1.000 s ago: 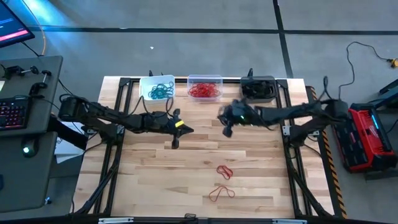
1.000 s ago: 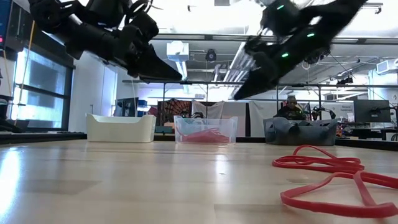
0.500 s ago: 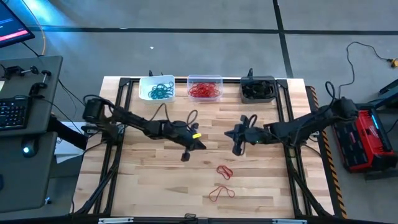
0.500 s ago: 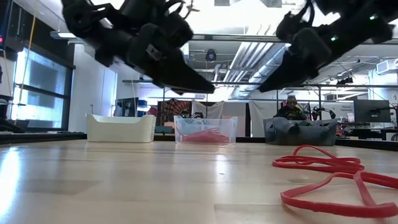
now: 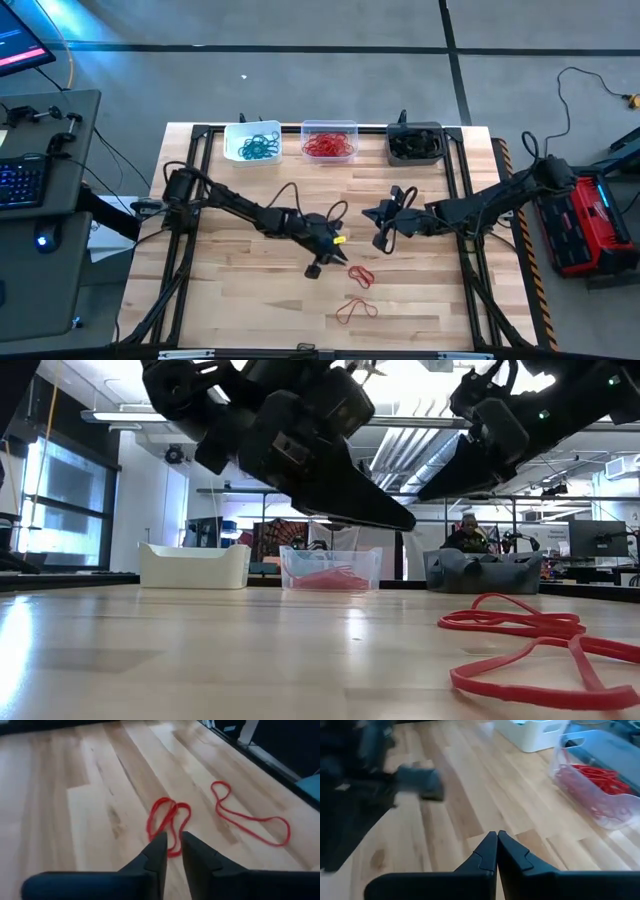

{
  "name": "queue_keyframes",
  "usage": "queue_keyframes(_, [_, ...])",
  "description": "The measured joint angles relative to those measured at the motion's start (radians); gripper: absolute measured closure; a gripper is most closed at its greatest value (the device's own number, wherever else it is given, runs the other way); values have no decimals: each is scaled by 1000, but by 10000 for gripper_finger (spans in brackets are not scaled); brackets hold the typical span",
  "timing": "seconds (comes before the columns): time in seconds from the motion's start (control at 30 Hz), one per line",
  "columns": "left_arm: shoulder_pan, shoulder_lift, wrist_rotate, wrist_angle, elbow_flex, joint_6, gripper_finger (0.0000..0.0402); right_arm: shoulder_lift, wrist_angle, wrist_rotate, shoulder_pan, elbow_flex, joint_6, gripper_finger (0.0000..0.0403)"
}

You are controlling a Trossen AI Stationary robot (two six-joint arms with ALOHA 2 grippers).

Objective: Sort rubber bands into baskets
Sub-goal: Put the red rubber band into the transparent bin

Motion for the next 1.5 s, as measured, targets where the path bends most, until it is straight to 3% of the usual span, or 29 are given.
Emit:
queue_keyframes(0.17, [-18, 54, -8, -2, 46, -42, 319, -8, -3, 30, -35, 0, 2, 403])
queue_keyframes(0.4, [-25, 142, -67, -8, 116, -43, 285, -43, 4, -36, -118, 1, -61, 403])
queue_keyframes(0.93, [-13, 271, -61, -57, 264, -42, 284, -105, 2, -39, -200, 2, -146, 403])
queue_keyframes(1.5, [-13, 285, -51, -55, 282, -19, 287, -105, 0, -35, -200, 2, -146, 403])
